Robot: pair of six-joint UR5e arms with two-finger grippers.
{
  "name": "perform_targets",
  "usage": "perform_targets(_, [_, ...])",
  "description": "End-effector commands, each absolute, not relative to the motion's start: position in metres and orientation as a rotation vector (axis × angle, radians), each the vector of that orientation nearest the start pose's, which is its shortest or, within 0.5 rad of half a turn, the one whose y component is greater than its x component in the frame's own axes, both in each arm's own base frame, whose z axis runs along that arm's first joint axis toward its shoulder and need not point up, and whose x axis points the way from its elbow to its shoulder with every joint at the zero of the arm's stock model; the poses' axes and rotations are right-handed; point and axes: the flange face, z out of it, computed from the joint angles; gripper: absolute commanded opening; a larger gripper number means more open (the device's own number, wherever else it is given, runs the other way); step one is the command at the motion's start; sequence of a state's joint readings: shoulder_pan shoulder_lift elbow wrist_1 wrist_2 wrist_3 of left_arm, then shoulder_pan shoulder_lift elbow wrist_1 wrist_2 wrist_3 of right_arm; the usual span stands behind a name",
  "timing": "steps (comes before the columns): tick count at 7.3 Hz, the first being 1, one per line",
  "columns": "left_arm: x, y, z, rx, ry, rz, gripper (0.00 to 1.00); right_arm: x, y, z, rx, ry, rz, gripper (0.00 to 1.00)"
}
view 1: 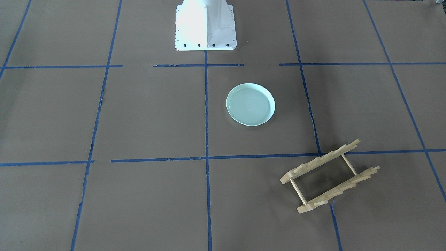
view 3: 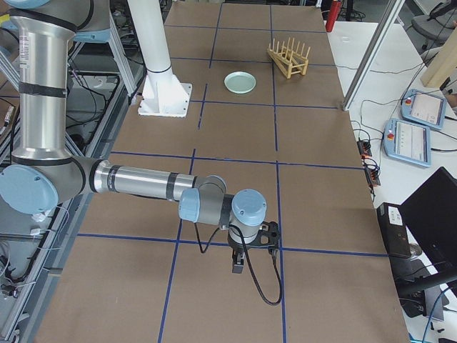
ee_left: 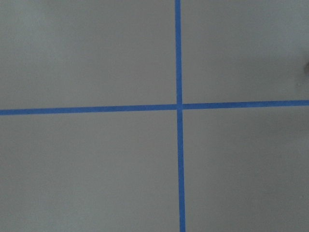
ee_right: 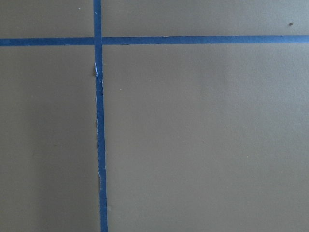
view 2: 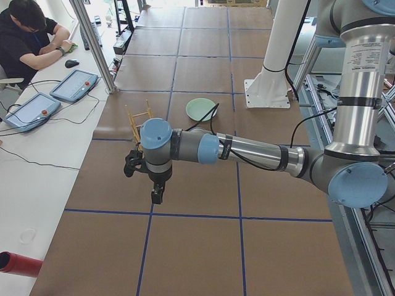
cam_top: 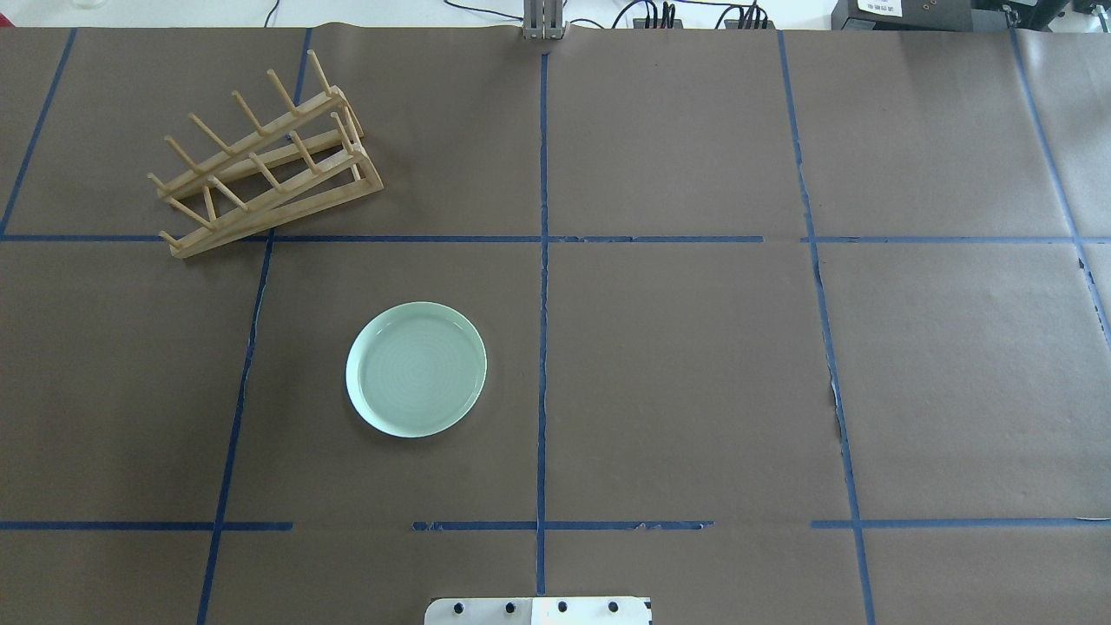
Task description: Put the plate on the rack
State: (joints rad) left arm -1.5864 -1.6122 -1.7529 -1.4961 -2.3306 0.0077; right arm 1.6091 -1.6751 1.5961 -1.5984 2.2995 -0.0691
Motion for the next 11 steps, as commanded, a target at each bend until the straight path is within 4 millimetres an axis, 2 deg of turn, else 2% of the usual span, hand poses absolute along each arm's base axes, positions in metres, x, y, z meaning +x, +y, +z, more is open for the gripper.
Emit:
perform_targets(1, [-0.044,-0.505,0.474,0.237,0.773,0.041,1.0,0.084,-0.435,0.701,-0.063,-0.732,0.01,1.0])
perform_targets(2, [-0.027,-0.495,0.444,0.238,0.79,0.023,1.0,0.084,-0.435,0.7,-0.062,-0.732,0.009,1.0])
perform_targets(4, [0.033,-0.484,0.366,0.237,0.849,0.004,1.0,0.084,-0.435,0.7,-0.062,-0.732,0.009,1.0])
perform_targets(7, [0.154,-0.501,0.208,0.088,0.869,-0.016,1.0,0.084,-0.435,0.7,-0.062,-0.732,0.009,1.0])
perform_targets(8, [0.184,-0.498,0.183,0.063,0.864,-0.028,1.0,0.084,-0.435,0.701,-0.063,-0.732,0.01,1.0])
perform_targets(9, [0.217,-0.487,0.168,0.029,0.879,-0.018,1.0,0.084,-0.435,0.7,-0.062,-0.732,0.009,1.0])
perform_targets(10, [0.279,-0.467,0.161,-0.077,0.88,-0.033,1.0,0.084,-0.435,0.7,-0.062,-0.732,0.009,1.0])
perform_targets(11, [0.333,-0.449,0.141,-0.09,0.871,-0.106,1.0,0.084,-0.435,0.7,-0.062,-0.732,0.009,1.0])
